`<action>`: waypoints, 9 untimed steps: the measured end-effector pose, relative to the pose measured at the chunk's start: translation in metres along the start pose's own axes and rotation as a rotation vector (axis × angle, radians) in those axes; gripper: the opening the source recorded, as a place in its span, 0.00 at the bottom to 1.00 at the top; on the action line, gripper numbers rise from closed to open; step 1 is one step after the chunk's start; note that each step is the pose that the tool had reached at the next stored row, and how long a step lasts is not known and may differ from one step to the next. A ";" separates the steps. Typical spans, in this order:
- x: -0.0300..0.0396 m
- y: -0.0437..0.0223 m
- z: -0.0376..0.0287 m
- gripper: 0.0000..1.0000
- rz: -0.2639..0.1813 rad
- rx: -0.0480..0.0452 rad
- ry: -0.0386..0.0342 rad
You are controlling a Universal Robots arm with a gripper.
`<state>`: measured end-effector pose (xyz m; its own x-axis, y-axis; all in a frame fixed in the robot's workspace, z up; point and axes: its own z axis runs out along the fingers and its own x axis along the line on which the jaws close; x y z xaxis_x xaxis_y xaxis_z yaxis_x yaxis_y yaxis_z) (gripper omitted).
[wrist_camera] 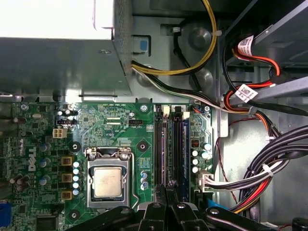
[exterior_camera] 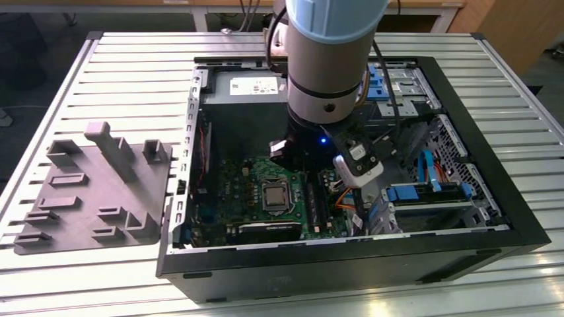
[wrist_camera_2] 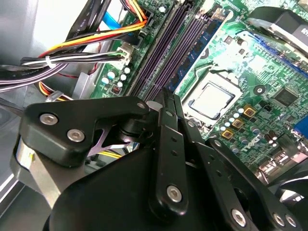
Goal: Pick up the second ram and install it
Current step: 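Insert the second ram into the second slot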
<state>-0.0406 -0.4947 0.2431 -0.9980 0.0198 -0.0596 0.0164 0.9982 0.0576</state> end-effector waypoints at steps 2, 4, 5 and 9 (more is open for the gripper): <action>-0.0005 0.0000 0.0001 0.12 0.000 0.0000 0.0000; -0.0008 0.0000 0.0002 0.12 0.000 0.0000 0.0000; -0.0010 0.0000 0.0003 0.12 0.000 0.0001 0.0000; -0.0009 -0.0001 0.0016 0.12 0.000 -0.0001 0.0000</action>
<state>-0.0396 -0.4947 0.2416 -0.9980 0.0199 -0.0596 0.0165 0.9982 0.0577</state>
